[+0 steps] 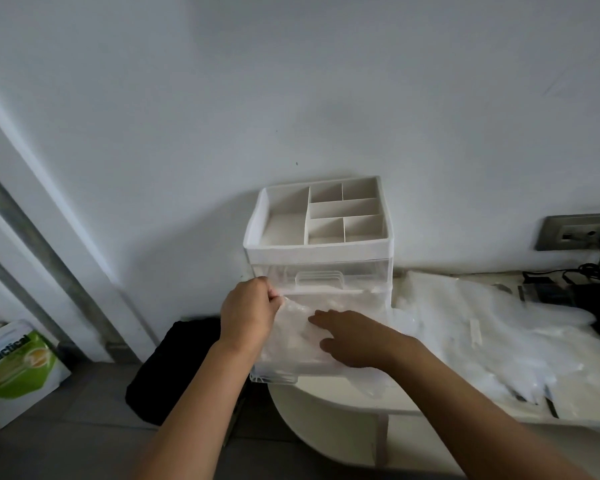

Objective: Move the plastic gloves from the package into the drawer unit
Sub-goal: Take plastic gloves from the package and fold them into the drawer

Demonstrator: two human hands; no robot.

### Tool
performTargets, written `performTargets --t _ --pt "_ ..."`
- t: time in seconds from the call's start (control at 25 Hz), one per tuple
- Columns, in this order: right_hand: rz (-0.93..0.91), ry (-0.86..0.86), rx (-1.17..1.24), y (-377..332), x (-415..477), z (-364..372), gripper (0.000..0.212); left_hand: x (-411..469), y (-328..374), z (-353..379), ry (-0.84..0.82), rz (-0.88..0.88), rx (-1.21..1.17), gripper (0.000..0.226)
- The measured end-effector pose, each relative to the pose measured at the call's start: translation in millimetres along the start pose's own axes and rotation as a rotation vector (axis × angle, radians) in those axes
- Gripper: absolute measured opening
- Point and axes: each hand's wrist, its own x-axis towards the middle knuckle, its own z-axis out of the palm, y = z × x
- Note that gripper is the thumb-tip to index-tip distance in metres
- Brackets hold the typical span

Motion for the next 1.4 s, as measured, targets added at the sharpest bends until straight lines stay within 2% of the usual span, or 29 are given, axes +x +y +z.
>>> performTargets --t 0.12,0.2,0.24,0.32,0.4,0.56,0.68,0.8,0.88,0.96,1.16,1.24,1.4 --pt "0.008 -0.046 -0.057 -2.6 8.3 -1.1 0.054 -5.3 8.4 -15.7 0.09 0.017 0.065 0.017" --pt "0.008 -0.037 -0.07 -4.7 13.8 1.3 0.056 -12.5 19.1 -23.3 0.142 0.084 0.007 0.01" --pt "0.005 -0.029 -0.063 -4.5 18.2 4.3 0.057 -16.3 24.8 -22.8 0.104 0.11 -0.053 0.008" --pt "-0.007 0.0 -0.031 -1.5 28.2 11.8 0.057 -22.5 33.3 -12.4 -0.095 0.136 -0.096 0.011" --pt "-0.001 0.014 -0.026 3.5 35.0 19.8 0.059 -23.8 34.9 3.6 -0.279 0.142 0.006 0.016" --pt "0.025 -0.003 -0.132 11.1 34.7 24.2 0.07 -17.6 30.8 19.0 -0.54 0.041 0.133 0.033" --pt "0.045 -0.07 -0.178 15.4 31.2 14.4 0.081 -13.6 30.9 21.8 -0.653 0.009 0.221 0.051" --pt "0.083 -0.192 -0.38 20.2 29.5 -5.5 0.089 -11.6 30.4 22.0 -0.72 -0.038 0.265 0.081" --pt "0.12 -0.249 -0.482 17.8 28.1 -14.6 0.088 -8.9 30.2 26.5 -0.727 -0.075 0.262 0.091" --pt "0.148 -0.288 -0.518 12.8 28.5 -16.3 0.092 -9.6 33.4 25.9 -0.725 -0.058 0.26 0.085" --pt "0.169 -0.309 -0.428 7.7 21.5 -16.6 0.096 -12.7 37.8 15.9 -0.741 0.002 0.043 0.049" --pt "0.163 -0.266 -0.439 9.0 15.4 -17.1 0.083 -12.0 35.4 19.3 -0.727 0.02 0.11 0.048" --pt "0.146 -0.038 -0.487 7.7 -2.1 -21.5 0.013 -13.2 36.6 18.9 -0.705 0.045 0.206 0.062"
